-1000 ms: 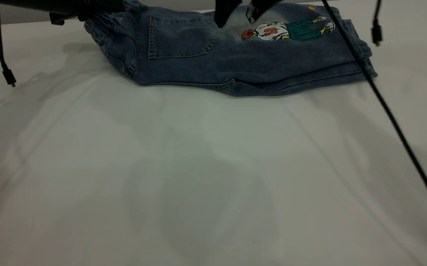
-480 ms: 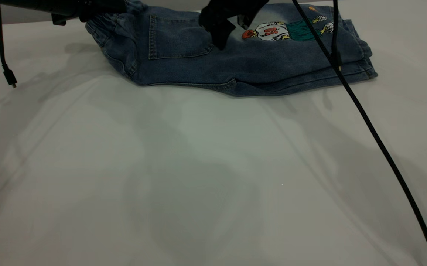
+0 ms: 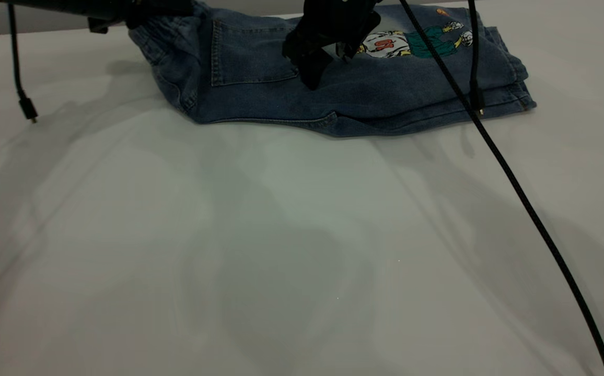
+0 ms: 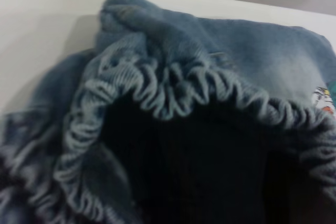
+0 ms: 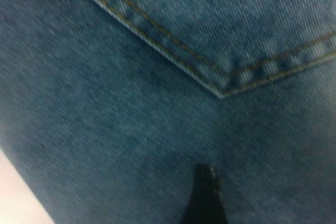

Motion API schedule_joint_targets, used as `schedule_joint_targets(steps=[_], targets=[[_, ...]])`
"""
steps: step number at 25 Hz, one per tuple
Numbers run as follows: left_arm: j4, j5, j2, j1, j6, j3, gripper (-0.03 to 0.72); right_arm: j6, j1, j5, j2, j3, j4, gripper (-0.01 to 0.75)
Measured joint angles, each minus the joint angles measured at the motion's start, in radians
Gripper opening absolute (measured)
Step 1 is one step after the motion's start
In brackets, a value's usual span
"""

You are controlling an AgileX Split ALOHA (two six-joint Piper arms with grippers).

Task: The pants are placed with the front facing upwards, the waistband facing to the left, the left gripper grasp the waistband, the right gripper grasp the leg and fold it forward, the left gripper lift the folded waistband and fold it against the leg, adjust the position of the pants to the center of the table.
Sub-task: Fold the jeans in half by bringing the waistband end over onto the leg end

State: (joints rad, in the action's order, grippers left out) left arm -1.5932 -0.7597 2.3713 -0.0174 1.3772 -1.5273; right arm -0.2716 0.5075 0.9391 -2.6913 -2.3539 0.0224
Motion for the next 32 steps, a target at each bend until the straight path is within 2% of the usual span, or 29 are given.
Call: schedule_joint_targets(steps=[6,12,16,23,27,32], targets=[[0.031,-0.045,0.000,0.048,-0.015,-0.067,0.038,0.000,0.000,0.006,-0.015,0.000,-0.033,0.484],[0.130,-0.058,0.000,0.098,-0.114,-0.165,0.038,0.002,0.000,0.000,-0.024,0.000,-0.047,0.484],[0.137,-0.101,0.000,0.134,-0.146,-0.232,0.039,0.003,0.000,-0.003,-0.033,0.000,-0.047,0.484],[0.191,-0.103,0.000,0.154,-0.226,-0.327,0.039,0.007,0.000,0.035,-0.021,-0.002,-0.042,0.484],[0.222,-0.109,0.000,0.160,-0.247,-0.341,0.039,0.010,-0.010,0.076,-0.020,-0.061,-0.040,0.484],[0.228,-0.110,-0.001,0.160,-0.266,-0.341,0.039,0.018,-0.060,0.133,-0.019,-0.167,-0.035,0.483]])
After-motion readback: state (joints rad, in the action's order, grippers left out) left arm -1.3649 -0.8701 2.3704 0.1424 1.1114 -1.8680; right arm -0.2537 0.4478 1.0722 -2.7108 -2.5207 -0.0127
